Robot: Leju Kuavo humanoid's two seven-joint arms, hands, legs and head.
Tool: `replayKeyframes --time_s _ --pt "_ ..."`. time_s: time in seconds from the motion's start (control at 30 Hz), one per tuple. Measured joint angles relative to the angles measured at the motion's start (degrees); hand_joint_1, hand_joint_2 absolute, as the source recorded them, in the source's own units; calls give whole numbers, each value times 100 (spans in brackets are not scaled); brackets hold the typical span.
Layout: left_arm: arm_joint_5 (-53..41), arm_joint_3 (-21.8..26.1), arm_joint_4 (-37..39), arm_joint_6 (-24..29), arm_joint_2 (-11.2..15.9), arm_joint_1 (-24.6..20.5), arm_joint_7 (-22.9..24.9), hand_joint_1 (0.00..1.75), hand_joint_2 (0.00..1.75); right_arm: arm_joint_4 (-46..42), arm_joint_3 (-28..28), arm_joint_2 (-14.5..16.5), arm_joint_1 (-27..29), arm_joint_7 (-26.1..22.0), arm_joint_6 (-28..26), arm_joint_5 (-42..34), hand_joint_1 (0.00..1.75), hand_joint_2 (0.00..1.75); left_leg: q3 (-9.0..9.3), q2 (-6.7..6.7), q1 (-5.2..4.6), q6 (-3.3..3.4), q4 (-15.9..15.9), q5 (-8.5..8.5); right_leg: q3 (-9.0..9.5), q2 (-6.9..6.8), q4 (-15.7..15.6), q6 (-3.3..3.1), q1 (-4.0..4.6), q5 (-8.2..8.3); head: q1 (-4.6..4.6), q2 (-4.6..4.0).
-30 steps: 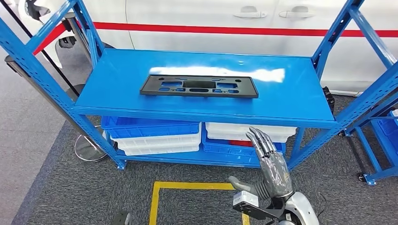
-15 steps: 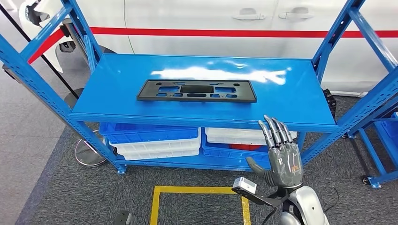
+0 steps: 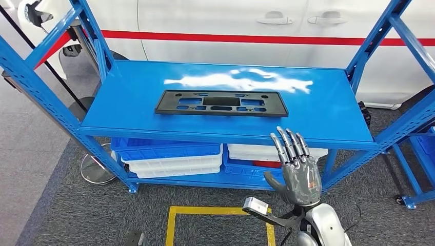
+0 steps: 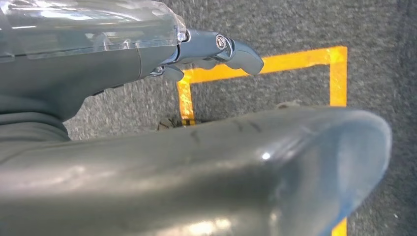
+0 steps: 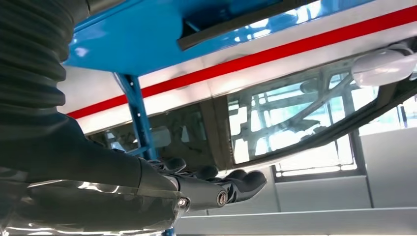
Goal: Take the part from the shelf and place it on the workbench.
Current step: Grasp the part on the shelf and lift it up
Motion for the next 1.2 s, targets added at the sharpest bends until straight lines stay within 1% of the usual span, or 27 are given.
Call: replayKeyframes --time_s 0.03,0.07,0.13,0.17,0.2,0.23,0.27,0.3,0.33,0.37,0.4,0.5,0.53,0.57,0.63,0.67,0.7,0.73,0.8,0.83,0.87,0.97,1.03,1.07,1.13,1.17,1.2 --pt "1 -1 0 4 -2 -10 -4 0 0 81 22 26 -53 3 -1 8 0 175 14 3 4 42 -21 4 -98 -4 214 14 -4 -119 0 0" --pt "2 -1 0 11 -5 -19 -10 0 0 172 46 50 -111 6 -3 5 0 175 23 5 0 76 -31 0 -266 -10 557 22 -8 -282 0 0" --pt "4 -1 0 34 -15 -25 -19 0 0 399 109 107 -222 4 -4 -20 0 175 33 6 -22 109 -31 -16 -696 -11 1346 25 -2 -569 0 0" --pt "4 -1 0 43 -22 -22 -21 0 0 508 137 137 -260 1 -4 -34 0 175 46 1 -35 117 -28 -27 -837 -12 1561 19 -2 -580 0 -1" --pt "5 -1 0 50 -31 -19 -23 0 0 599 159 162 -287 -3 -5 -44 0 175 67 -7 -47 122 -25 -41 -868 -12 1553 2 1 -474 1 -1" --pt "6 -1 0 52 -39 -16 -26 0 0 667 175 182 -313 -4 -7 -49 0 175 97 -18 -60 121 -23 -60 -784 -12 1316 -28 9 -269 1 -1" --pt "6 -1 0 53 -45 -14 -27 0 0 715 189 198 -345 -4 -8 -50 0 175 133 -27 -70 115 -21 -84 -614 -12 917 -69 24 -20 1 -1" --pt "7 -1 0 54 -52 -15 -29 0 0 757 205 211 -384 -6 -10 -53 0 175 162 -31 -87 100 -19 -111 -438 -15 530 -112 49 148 1 -1" --pt "8 -1 0 55 -58 -19 -31 0 0 800 223 228 -426 -9 -13 -59 0 175 177 -33 -98 77 -14 -139 -299 -20 214 -143 71 245 0 -1" --pt "10 -1 0 57 -62 -21 -32 0 0 841 243 247 -462 -13 -16 -68 0 175 183 -31 -102 50 -14 -160 -220 -22 28 -164 93 268 -1 -1" --pt "11 -1 0 64 -66 -22 -33 0 0 887 261 262 -492 -20 -17 -82 0 175 183 -28 -102 18 -21 -176 -195 -24 -32 -178 108 228 -1 -1" --pt "22 -1 0 98 -74 -21 -46 0 0 1047 327 328 -606 -58 -11 -146 0 175 204 -8 -89 -76 12 -247 -111 -18 -134 -234 70 208 -2 0" --pt "28 -1 0 105 -75 -23 -53 0 0 1127 369 368 -680 -75 -8 -171 0 175 137 -1 -85 -104 181 -326 -58 -18 -170 -260 49 198 -2 -1" --pt "34 -1 0 110 -75 -24 -58 0 0 1220 417 413 -759 -90 -4 -194 0 175 -8 5 -74 -132 474 -443 -4 -20 -193 -282 36 179 -3 -1" --pt "38 -1 0 114 -76 -11 -67 0 0 1427 513 497 -901 -106 5 -239 0 175 -480 7 -43 -181 1272 -690 75 -20 -199 -308 42 112 -3 -1" --pt "41 -1 0 118 -76 5 -70 0 0 1522 551 533 -949 -111 10 -256 0 175 -689 8 -30 -202 1547 -709 121 -19 -199 -307 44 71 -4 0" --pt "49 -1 1 129 -76 24 -73 0 0 1616 588 569 -991 -116 15 -274 0 175 -808 8 -20 -219 1623 -613 176 -16 -198 -303 44 24 -4 0" --pt "63 -1 1 145 -76 40 -76 0 0 1710 625 611 -1038 -126 17 -292 0 175 -814 9 -11 -228 1469 -400 243 -12 -197 -294 43 -27 -4 0" --pt "109 1 3 190 -77 57 -79 0 0 1920 704 709 -1168 -153 6 -335 0 175 -579 21 -3 -214 724 136 387 -6 -202 -261 43 -142 -3 -1" --pt "126 3 5 211 -78 59 -82 0 0 2029 743 759 -1251 -171 -11 -355 0 175 -442 28 -15 -192 386 285 438 -2 -202 -232 49 -194 -3 -2" --pt "137 4 8 228 -83 53 -84 0 0 2134 779 808 -1334 -186 -27 -374 0 175 -349 35 -30 -153 172 331 468 -1 -209 -199 54 -233 -3 -2" --pt "143 10 11 262 -98 44 -85 0 0 2392 863 953 -1542 -210 -51 -422 0 175 -245 27 -49 -13 31 192 485 -7 -145 -92 65 -251 -4 1" --pt "146 13 11 281 -103 51 -77 0 0 2507 899 1031 -1673 -212 -50 -446 0 175 -119 18 -32 64 -26 128 338 -13 191 -41 59 -239 -2 0" --pt "149 13 11 290 -105 46 -70 0 0 2559 918 1056 -1737 -210 -48 -463 0 175 -51 14 -27 94 -49 92 149 -16 497 -22 53 -286 -2 0" --pt "154 15 11 302 -106 35 -50 0 0 2681 950 1078 -1836 -204 -44 -515 0 175 59 3 -34 134 -61 -1 -373 -18 1191 4 49 -516 -1 0" --pt "160 16 11 310 -108 37 -38 0 0 2749 965 1084 -1870 -198 -43 -545 0 175 118 -7 -39 141 -60 -53 -613 -18 1428 9 49 -613 -2 0" --pt "173 16 11 320 -110 43 -27 0 0 2813 977 1089 -1896 -195 -43 -572 0 175 187 -18 -45 142 -60 -109 -773 -18 1501 4 50 -623 -2 0"
